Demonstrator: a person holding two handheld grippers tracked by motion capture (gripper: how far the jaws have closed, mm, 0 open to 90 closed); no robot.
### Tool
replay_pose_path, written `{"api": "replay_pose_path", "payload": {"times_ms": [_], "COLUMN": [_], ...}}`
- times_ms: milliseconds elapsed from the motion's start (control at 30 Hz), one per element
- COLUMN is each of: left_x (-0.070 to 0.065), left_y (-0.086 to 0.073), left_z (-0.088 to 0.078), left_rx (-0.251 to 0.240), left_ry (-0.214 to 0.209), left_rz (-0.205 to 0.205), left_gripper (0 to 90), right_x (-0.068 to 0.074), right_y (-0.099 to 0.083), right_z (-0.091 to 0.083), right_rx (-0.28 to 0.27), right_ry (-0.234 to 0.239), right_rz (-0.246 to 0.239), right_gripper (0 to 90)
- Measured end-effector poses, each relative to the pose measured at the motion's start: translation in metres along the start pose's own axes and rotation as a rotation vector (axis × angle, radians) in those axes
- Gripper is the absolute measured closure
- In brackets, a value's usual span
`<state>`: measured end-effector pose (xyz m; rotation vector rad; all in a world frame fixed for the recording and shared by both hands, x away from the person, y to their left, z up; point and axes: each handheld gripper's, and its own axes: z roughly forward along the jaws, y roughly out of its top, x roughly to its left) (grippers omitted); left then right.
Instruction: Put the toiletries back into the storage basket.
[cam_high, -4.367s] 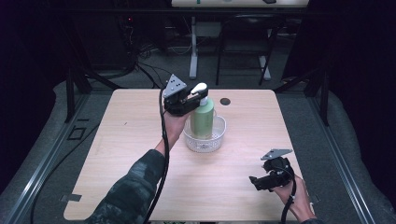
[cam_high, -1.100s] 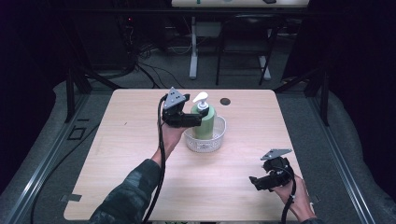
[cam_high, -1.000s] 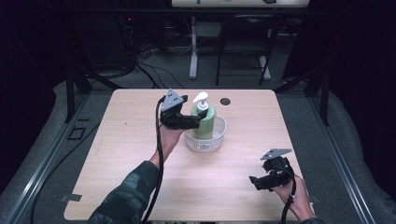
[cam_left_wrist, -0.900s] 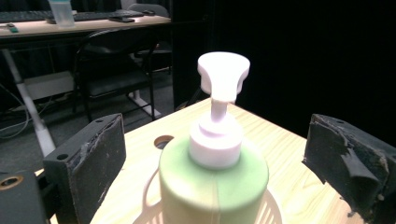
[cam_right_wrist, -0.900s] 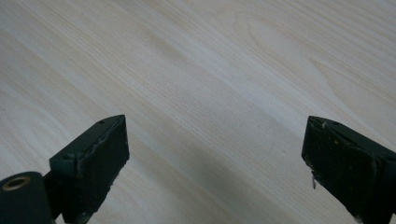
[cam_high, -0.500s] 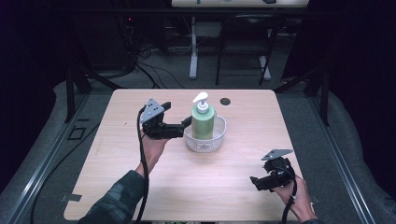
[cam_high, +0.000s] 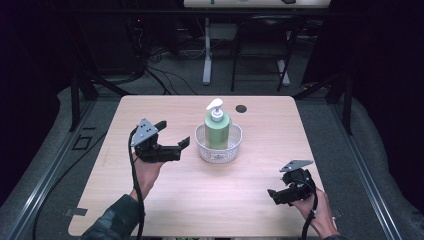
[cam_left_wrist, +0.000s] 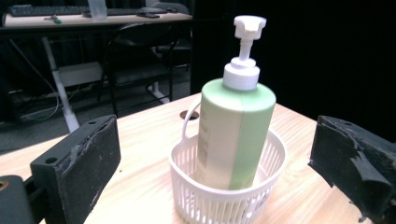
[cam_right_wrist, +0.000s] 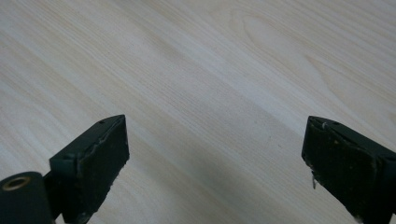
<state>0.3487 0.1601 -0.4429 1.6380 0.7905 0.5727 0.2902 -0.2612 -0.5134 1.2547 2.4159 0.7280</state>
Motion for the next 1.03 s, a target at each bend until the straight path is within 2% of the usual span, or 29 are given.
{"api": "replay_pose_path", "payload": {"times_ms": [200, 367, 467, 600, 833, 1033], "left_x": [0.004, 0.008, 0.009, 0.006, 0.01, 0.015], "left_y": [-0.011, -0.029, -0.038, -0.041, -0.048, -0.051], "left_z": [-0.017, -0.034, -0.042, -0.05, -0.048, -0.044], "left_rx": [0.016, 0.04, 0.063, 0.056, 0.077, 0.108], "left_ry": [0.022, 0.069, 0.082, 0.098, 0.097, 0.096], "left_rz": [-0.015, -0.029, -0.047, -0.042, -0.058, -0.05], "left_gripper": [0.9, 0.5, 0.1, 0.1, 0.1, 0.1], "right_x": [0.0, 0.0, 0.0, 0.0, 0.0, 0.0], "right_y": [0.0, 0.0, 0.0, 0.001, 0.001, 0.001], "right_z": [0.001, 0.0, 0.0, 0.001, 0.002, 0.003], "right_rx": [0.004, 0.004, 0.004, 0.001, 0.004, 0.007], "right_ry": [-0.001, -0.004, -0.003, 0.001, -0.004, -0.012], "right_rz": [0.004, 0.002, 0.002, -0.01, -0.01, -0.013], "right_gripper": [7.0, 7.1, 7.1, 7.0, 6.8, 5.4]}}
